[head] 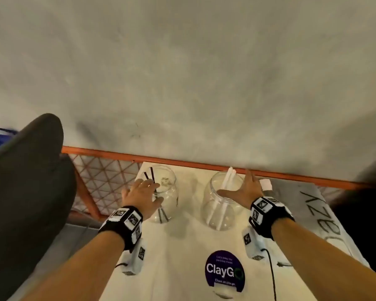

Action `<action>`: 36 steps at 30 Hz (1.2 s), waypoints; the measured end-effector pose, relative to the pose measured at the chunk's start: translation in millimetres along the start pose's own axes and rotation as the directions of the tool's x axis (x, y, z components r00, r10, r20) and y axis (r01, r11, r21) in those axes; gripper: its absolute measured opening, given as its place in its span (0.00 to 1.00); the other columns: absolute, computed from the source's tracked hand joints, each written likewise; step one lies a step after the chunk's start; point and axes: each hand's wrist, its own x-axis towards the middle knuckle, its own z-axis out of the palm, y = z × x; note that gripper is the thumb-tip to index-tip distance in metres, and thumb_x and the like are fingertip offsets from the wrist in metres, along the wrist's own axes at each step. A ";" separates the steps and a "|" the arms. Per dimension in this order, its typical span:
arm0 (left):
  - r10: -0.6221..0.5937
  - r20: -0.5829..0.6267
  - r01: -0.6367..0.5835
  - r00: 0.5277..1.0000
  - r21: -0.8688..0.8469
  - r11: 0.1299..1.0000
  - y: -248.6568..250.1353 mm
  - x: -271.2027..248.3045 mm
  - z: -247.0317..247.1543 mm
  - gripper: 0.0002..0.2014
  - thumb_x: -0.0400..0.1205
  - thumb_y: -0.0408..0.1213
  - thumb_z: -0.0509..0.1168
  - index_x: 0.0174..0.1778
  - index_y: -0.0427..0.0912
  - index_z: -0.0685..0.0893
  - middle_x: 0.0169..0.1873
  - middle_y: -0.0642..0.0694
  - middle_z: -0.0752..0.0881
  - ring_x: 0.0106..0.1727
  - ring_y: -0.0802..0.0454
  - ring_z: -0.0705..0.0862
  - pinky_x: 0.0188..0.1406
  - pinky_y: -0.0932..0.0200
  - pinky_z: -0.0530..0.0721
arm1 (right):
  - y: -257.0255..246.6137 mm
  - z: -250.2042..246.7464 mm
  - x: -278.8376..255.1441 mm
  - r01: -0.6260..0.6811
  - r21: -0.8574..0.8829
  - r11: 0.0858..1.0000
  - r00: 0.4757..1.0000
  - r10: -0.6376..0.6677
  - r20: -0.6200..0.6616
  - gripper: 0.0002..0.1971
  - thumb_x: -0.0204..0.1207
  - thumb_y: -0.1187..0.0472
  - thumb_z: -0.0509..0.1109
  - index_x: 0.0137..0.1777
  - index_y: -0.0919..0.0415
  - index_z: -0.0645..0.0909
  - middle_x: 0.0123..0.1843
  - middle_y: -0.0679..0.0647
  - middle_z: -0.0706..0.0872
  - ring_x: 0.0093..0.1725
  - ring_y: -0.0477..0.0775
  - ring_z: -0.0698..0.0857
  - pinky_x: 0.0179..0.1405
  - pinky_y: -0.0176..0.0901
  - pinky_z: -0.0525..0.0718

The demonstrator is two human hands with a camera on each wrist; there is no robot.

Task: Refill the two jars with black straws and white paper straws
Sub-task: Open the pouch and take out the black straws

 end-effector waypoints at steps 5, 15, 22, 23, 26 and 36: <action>0.154 0.022 -0.153 0.988 -0.027 0.988 -6.3 6.8 8.8 0.12 0.86 0.44 0.54 0.59 0.49 0.81 0.51 0.42 0.85 0.59 0.42 0.80 0.58 0.47 0.78 | -7.8 16.9 15.0 -0.085 0.024 0.996 0.990 0.082 0.113 0.68 0.54 0.32 0.83 0.86 0.60 0.49 0.86 0.57 0.59 0.84 0.60 0.60 0.78 0.53 0.65; 0.158 0.003 -0.157 0.987 -0.097 0.983 -19.6 -89.0 25.1 0.14 0.86 0.42 0.54 0.65 0.48 0.80 0.50 0.41 0.87 0.53 0.43 0.82 0.54 0.49 0.81 | -9.6 23.3 -47.0 0.095 -0.062 0.994 0.953 -0.073 0.293 0.68 0.49 0.30 0.82 0.84 0.57 0.52 0.80 0.55 0.63 0.79 0.58 0.69 0.75 0.54 0.74; 0.095 -0.017 -0.096 0.995 -0.118 0.988 -13.1 -172.8 39.3 0.13 0.86 0.41 0.55 0.63 0.48 0.80 0.50 0.43 0.87 0.52 0.45 0.83 0.53 0.49 0.83 | 10.4 22.5 -109.7 0.194 -0.107 0.975 0.925 -0.145 0.351 0.66 0.51 0.29 0.80 0.84 0.57 0.52 0.80 0.55 0.64 0.78 0.58 0.70 0.75 0.55 0.73; 0.078 -0.014 -0.079 0.997 -0.114 0.990 -12.7 -179.0 40.7 0.13 0.86 0.41 0.55 0.63 0.48 0.80 0.52 0.44 0.87 0.54 0.46 0.82 0.54 0.49 0.82 | 12.3 24.1 -115.0 0.196 -0.104 0.975 0.924 -0.148 0.353 0.67 0.50 0.28 0.80 0.84 0.56 0.51 0.80 0.55 0.63 0.78 0.58 0.70 0.75 0.55 0.73; 0.013 -0.039 -0.015 0.999 -0.041 0.999 -9.3 -193.5 44.1 0.17 0.83 0.42 0.59 0.70 0.51 0.75 0.65 0.48 0.80 0.67 0.46 0.74 0.65 0.46 0.75 | 17.2 25.8 -125.0 0.190 -0.078 0.979 0.916 -0.149 0.372 0.71 0.50 0.26 0.79 0.86 0.56 0.44 0.85 0.54 0.56 0.82 0.59 0.63 0.79 0.56 0.68; 0.438 -0.314 -0.523 0.842 -0.279 0.806 95.8 -227.0 48.1 0.14 0.76 0.41 0.55 0.53 0.51 0.83 0.53 0.54 0.78 0.52 0.56 0.79 0.55 0.63 0.76 | 68.0 -7.5 -144.8 0.193 0.233 0.953 0.974 -0.216 0.075 0.38 0.71 0.31 0.65 0.79 0.43 0.66 0.81 0.48 0.67 0.80 0.56 0.65 0.78 0.62 0.67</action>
